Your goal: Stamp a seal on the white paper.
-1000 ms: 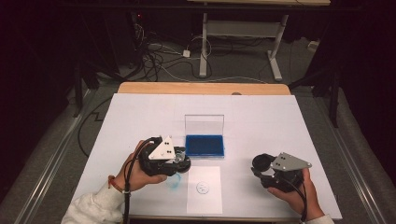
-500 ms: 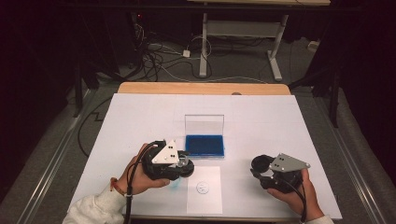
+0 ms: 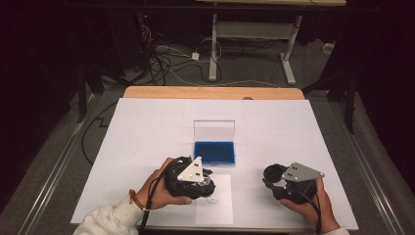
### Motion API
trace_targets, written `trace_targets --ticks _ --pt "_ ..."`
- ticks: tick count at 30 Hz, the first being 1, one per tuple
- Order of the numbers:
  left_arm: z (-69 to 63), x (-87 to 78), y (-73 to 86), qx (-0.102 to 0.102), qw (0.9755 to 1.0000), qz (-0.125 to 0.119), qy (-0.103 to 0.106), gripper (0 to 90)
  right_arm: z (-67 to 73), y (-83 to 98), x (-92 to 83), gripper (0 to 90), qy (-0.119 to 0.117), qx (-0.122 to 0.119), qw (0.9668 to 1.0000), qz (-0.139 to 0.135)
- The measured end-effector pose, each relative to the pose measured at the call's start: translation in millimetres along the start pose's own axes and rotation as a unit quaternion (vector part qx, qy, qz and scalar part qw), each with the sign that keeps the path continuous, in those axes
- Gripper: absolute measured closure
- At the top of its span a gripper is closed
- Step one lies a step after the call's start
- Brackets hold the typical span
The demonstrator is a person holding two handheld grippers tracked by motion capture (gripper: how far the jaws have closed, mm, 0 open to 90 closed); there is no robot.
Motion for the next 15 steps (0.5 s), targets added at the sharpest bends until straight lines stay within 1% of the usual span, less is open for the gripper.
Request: trace_targets --ticks 3,4,5,7,9,11,12,14,15 --pt "-1.0 8.0 0.0 0.002 1.0000 0.007 0.001 54.8 0.2 1.4 1.4 39.0 0.001 -0.003 1.0000 0.003" --pt "-0.8 9.9 -0.2 0.000 1.0000 0.005 0.005 54.8 -0.2 2.0 1.5 39.0 0.001 -0.004 1.0000 0.005" --pt "-0.2 11.2 -0.4 -0.002 1.0000 0.004 0.003 54.8 -0.5 2.4 1.1 39.0 0.001 -0.002 1.0000 0.005" --pt "-0.2 14.3 -0.6 -0.001 1.0000 0.003 0.006 54.8 -0.7 3.2 0.3 38.9 0.003 -0.001 1.0000 0.005" --pt "-0.5 18.1 0.0 0.008 0.9999 0.007 0.002 54.8 -0.9 3.9 0.3 39.0 0.002 0.000 1.0000 0.006" --pt "-3.2 24.3 1.3 0.011 0.9998 0.012 0.009 54.8 -0.6 5.2 0.5 39.0 0.002 -0.001 1.0000 0.009" --pt "-4.0 27.6 2.0 0.012 0.9998 0.015 0.007 54.8 -0.5 5.3 0.5 39.0 0.002 -0.001 1.0000 0.009" --pt "-6.3 32.9 3.2 0.016 0.9995 0.024 0.015 54.8 -0.2 5.3 -0.1 38.9 0.003 -0.002 1.0000 0.009" --pt "-6.5 34.9 3.1 0.012 0.9996 0.021 0.015 54.8 0.1 5.3 -0.4 39.0 0.003 -0.001 1.0000 0.009"
Point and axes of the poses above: each handheld gripper's, and its own axes: x roughly forward along the jaws, y roughly out of its underside, z roughly to its left, the point moved 9 cm from there along x, roughly forward along the jaws, and after that the axes turned 15 degrees about x, right-handed, at the moved point
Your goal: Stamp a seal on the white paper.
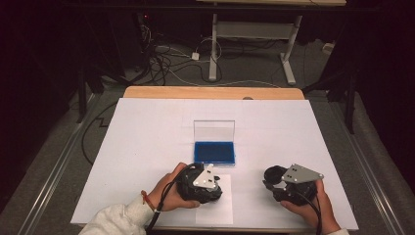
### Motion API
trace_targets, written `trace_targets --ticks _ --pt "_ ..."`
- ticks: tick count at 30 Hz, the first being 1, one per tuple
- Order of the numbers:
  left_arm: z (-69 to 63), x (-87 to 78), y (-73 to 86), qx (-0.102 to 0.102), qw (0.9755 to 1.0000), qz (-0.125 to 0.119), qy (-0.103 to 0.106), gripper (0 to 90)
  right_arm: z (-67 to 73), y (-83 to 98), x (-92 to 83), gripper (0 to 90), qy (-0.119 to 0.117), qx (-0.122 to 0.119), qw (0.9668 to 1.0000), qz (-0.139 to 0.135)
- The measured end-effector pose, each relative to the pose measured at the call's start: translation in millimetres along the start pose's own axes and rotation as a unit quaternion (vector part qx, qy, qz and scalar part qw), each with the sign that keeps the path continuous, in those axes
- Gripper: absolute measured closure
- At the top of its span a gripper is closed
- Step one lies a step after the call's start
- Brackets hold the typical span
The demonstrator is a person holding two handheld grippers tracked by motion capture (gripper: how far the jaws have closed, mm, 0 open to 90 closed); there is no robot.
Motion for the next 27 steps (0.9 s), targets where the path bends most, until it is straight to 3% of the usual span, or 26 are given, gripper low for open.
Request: trace_targets --ticks 7,9,14,27 --pt "-1.3 5.4 3.6 0.006 0.9999 0.011 0.004 54.8 -0.3 0.4 -0.3 39.0 0.001 -0.001 1.0000 0.000" --pt "-1.8 6.3 2.9 0.002 1.0000 0.004 0.009 54.8 -0.4 0.7 -0.1 39.0 0.001 0.000 1.0000 0.001" --pt "-4.0 11.8 4.5 0.015 0.9996 0.020 0.009 54.8 -0.4 0.8 0.6 38.9 0.002 -0.004 1.0000 0.001" --pt "-7.6 18.8 11.3 0.023 0.9990 0.037 0.012 54.8 -0.7 1.9 1.0 39.0 0.004 -0.003 1.0000 0.005"
Point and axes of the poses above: each handheld gripper's, and its own axes: x roughly forward along the jaws, y roughly out of its underside, z roughly to its left, the point moved 9 cm from there along x, roughly forward along the jaws, and after that the axes turned 15 degrees about x, right-handed, at the moved point
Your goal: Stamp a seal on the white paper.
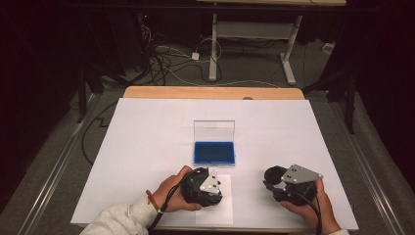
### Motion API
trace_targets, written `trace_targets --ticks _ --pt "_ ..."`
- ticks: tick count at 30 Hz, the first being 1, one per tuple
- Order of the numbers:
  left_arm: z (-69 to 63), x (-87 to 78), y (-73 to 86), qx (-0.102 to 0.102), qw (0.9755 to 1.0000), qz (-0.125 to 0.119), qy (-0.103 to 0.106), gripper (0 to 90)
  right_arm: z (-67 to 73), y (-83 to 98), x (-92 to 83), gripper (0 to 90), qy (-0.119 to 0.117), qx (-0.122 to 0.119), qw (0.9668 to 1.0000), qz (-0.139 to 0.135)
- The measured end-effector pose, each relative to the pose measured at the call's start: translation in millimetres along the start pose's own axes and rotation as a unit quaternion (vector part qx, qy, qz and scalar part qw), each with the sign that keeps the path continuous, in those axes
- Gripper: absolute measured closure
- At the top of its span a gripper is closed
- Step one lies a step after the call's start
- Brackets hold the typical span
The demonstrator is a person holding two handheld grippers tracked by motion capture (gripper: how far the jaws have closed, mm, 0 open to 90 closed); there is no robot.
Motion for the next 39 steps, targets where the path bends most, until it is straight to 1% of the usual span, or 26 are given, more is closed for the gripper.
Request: trace_targets --ticks 3,6,16,21,22,29,35,39 --pt "-0.8 0.2 0.1 -0.006 1.0000 0.004 -0.007 54.8 0.0 -1.1 -0.8 39.0 0.002 0.000 1.0000 -0.002" --pt "-0.9 0.5 0.2 -0.007 0.9999 0.002 -0.009 54.8 0.1 -1.5 -1.4 39.0 0.003 0.000 1.0000 -0.003" --pt "-1.1 0.7 0.2 -0.008 0.9999 0.006 -0.009 54.8 0.1 -1.5 -1.4 39.0 0.004 0.000 1.0000 -0.003" --pt "-1.4 0.7 1.0 -0.007 0.9999 0.001 -0.012 54.8 1.0 -2.3 -2.0 39.0 0.003 0.002 1.0000 -0.004" --pt "-1.7 0.7 1.3 -0.010 0.9999 -0.002 -0.012 54.8 1.2 -2.7 -2.2 39.0 0.003 0.001 1.0000 -0.006" --pt "-1.4 0.5 2.1 -0.013 0.9999 -0.004 -0.009 54.7 0.5 -2.6 -2.8 39.0 0.005 0.003 1.0000 -0.008" --pt "-0.9 -0.3 3.4 -0.021 0.9998 -0.005 -0.005 54.7 1.1 -3.1 -4.4 39.0 0.006 0.002 0.9999 -0.010" --pt "-1.6 -0.2 3.5 -0.021 0.9997 -0.006 -0.008 54.7 1.1 -2.6 -4.3 39.0 0.007 0.003 0.9999 -0.009"
Point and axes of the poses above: each handheld gripper's, and its own axes: x roughly forward along the jaws, y roughly out of its underside, z roughly to its left, the point moved 9 cm from there along x, roughly forward along the jaws, and after that the axes turned 15 degrees about x, right-handed, at the moved point
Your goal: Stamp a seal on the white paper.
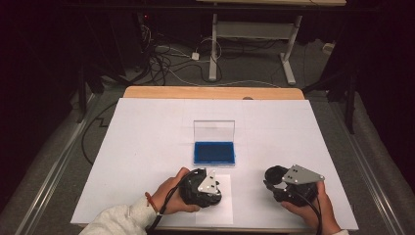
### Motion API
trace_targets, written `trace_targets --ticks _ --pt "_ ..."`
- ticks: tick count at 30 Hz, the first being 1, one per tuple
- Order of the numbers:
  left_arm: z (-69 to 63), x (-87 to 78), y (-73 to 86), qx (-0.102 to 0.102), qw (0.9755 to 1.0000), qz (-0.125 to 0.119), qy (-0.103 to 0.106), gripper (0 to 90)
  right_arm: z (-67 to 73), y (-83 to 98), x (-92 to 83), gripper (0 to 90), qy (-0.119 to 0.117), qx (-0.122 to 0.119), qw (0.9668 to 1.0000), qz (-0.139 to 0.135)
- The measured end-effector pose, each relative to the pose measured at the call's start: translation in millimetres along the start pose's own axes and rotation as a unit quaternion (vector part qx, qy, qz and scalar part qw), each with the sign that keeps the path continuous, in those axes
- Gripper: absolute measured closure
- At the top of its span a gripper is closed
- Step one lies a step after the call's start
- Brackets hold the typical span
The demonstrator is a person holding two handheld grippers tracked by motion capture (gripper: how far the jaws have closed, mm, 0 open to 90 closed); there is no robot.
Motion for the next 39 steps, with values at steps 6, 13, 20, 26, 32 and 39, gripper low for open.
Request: trace_targets --ticks 6,13,20,26,32,39 --pt "0.3 0.3 0.1 -0.004 1.0000 -0.001 -0.001 54.7 2.3 -0.6 -0.2 39.0 0.003 -0.010 0.9999 0.000" --pt "0.4 0.3 0.1 -0.006 1.0000 0.001 -0.001 54.7 3.1 -0.4 -0.8 38.9 0.006 -0.015 0.9999 0.001" --pt "0.5 0.7 0.0 -0.007 1.0000 -0.001 0.001 54.7 2.9 -0.4 -0.5 39.0 0.006 -0.016 0.9999 0.002" --pt "0.2 1.0 -0.5 -0.007 1.0000 0.004 -0.004 54.7 3.0 -0.2 -0.7 39.0 0.005 -0.016 0.9999 0.002" --pt "0.1 1.3 -0.7 -0.006 1.0000 0.006 -0.003 54.7 3.1 -0.2 -0.5 39.0 0.005 -0.016 0.9999 0.002" --pt "-0.1 1.6 -1.2 -0.006 0.9999 0.009 -0.003 54.7 3.4 0.1 -0.3 38.9 0.004 -0.016 0.9999 0.003"
Point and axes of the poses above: each handheld gripper's, and its own axes: x roughly forward along the jaws, y roughly out of its underside, z roughly to its left, the point moved 9 cm from there along x, roughly forward along the jaws, and after that the axes turned 15 degrees about x, right-handed, at the moved point
